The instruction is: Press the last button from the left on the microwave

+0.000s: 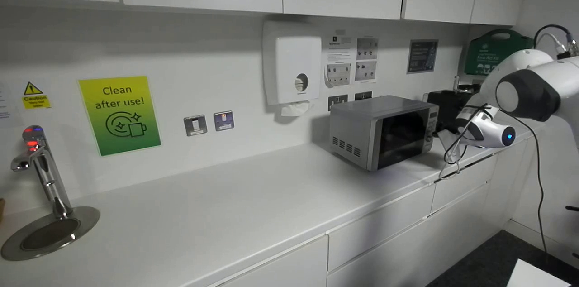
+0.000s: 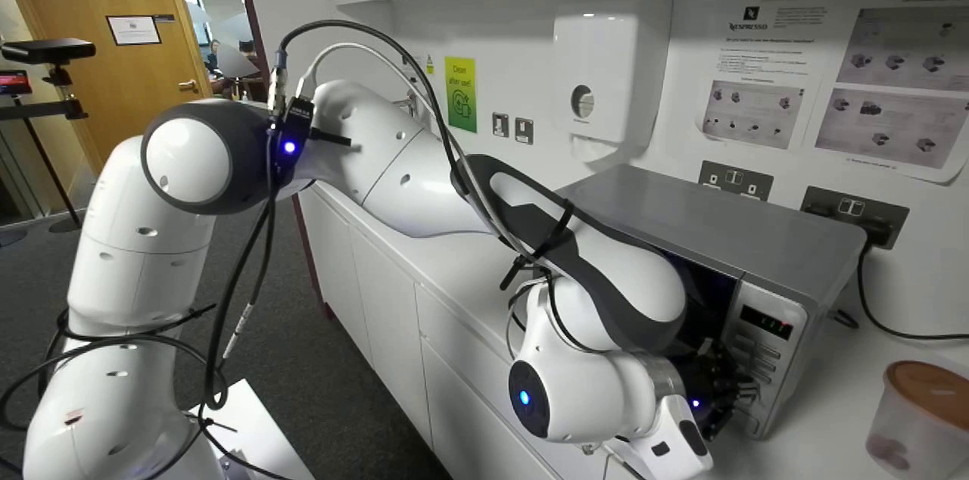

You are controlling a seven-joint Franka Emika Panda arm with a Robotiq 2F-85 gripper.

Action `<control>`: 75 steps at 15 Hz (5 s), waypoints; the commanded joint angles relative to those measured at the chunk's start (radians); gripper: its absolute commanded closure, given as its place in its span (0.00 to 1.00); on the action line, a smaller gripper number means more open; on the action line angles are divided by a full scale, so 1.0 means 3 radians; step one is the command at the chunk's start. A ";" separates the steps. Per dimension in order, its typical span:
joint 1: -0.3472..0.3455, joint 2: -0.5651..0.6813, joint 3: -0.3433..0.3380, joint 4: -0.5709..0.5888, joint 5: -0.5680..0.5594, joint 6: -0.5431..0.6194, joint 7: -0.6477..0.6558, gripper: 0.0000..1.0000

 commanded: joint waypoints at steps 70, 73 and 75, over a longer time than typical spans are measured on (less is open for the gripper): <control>-0.0181 -0.1884 0.0829 -0.2748 -0.5046 0.1284 0.3022 1.00; -0.0291 -0.2203 0.0869 -0.3016 -0.5878 0.1586 0.3717 1.00; -0.0275 -0.2411 0.0820 -0.3111 -0.6128 0.1749 0.3795 1.00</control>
